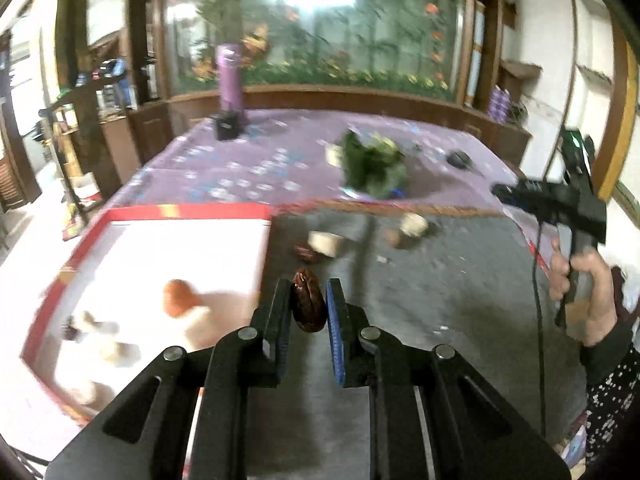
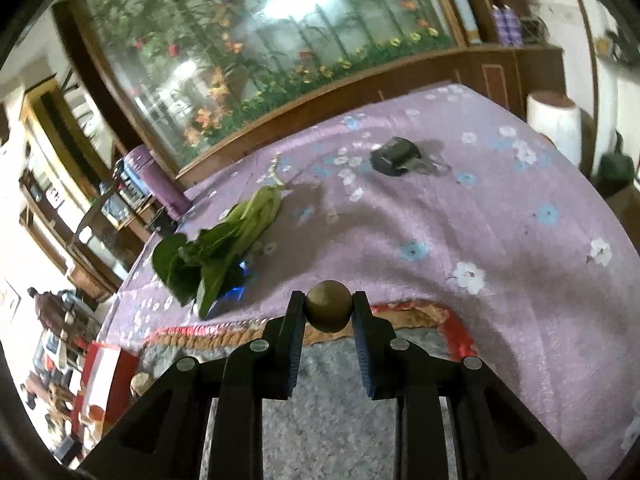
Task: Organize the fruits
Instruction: 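Carry the brown fruit and red date over the white tray, then open the left tool to drop the date while the right tool drops the brown fruit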
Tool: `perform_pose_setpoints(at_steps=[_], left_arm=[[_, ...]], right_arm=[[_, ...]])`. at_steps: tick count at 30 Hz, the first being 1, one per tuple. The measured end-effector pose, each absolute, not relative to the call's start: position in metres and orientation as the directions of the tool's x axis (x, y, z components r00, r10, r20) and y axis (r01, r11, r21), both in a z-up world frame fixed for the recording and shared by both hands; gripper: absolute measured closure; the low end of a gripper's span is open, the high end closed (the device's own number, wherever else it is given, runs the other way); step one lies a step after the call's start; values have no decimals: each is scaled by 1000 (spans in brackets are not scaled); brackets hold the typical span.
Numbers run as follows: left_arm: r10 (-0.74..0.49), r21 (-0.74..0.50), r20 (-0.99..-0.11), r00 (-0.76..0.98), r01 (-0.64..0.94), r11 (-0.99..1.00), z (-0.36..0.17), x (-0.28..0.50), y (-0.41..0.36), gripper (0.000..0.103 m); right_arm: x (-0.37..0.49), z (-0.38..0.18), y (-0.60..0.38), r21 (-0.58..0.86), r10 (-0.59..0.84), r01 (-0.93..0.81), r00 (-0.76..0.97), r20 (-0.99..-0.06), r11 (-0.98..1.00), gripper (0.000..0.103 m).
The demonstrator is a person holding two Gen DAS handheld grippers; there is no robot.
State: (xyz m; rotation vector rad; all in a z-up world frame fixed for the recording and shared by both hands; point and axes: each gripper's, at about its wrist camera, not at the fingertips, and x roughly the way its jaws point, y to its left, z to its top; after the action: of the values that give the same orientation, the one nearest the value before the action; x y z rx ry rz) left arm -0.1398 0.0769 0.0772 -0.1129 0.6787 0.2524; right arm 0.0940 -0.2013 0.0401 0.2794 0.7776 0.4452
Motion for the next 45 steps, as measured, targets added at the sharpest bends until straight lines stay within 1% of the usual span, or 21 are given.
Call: perform_pose_setpoints(at_steps=[3, 5, 9, 14, 18, 24, 26, 30, 35, 45], left_arm=[[222, -35, -615, 756, -307, 951, 83, -152, 103, 88], [242, -48, -602, 761, -338, 940, 84, -161, 122, 88], [277, -72, -590, 758, -391, 918, 81, -172, 147, 88], [295, -102, -592, 750, -433, 896, 73, -188, 175, 88], [321, -106, -595, 737, -468, 877, 68, -198, 193, 88], [364, -77, -616, 699, -513, 855, 55, -196, 218, 88], [361, -71, -627, 690, -512, 856, 49, -193, 220, 88], [350, -70, -639, 685, -506, 860, 41, -192, 220, 88], [390, -22, -631, 670, -518, 855, 39, -190, 217, 88], [428, 16, -636, 642, -544, 839, 35, -186, 216, 88]], right_arm=[[81, 47, -180, 393, 511, -328, 594, -621, 859, 79], [64, 59, -152, 348, 523, -393, 580, -624, 851, 79], [24, 78, -83, 350, 628, -542, 501, -595, 764, 79], [-24, 84, -6, 347, 718, -673, 406, -566, 654, 79], [-54, 78, 44, 368, 760, -725, 324, -564, 582, 80], [-78, 62, 93, 366, 754, -753, 253, -606, 547, 80], [-86, 54, 102, 372, 756, -761, 227, -614, 531, 80], [-100, 42, 105, 359, 778, -794, 214, -591, 491, 80], [-105, 34, 104, 332, 775, -815, 208, -597, 475, 80], [-106, 30, 100, 318, 764, -814, 218, -608, 486, 79]])
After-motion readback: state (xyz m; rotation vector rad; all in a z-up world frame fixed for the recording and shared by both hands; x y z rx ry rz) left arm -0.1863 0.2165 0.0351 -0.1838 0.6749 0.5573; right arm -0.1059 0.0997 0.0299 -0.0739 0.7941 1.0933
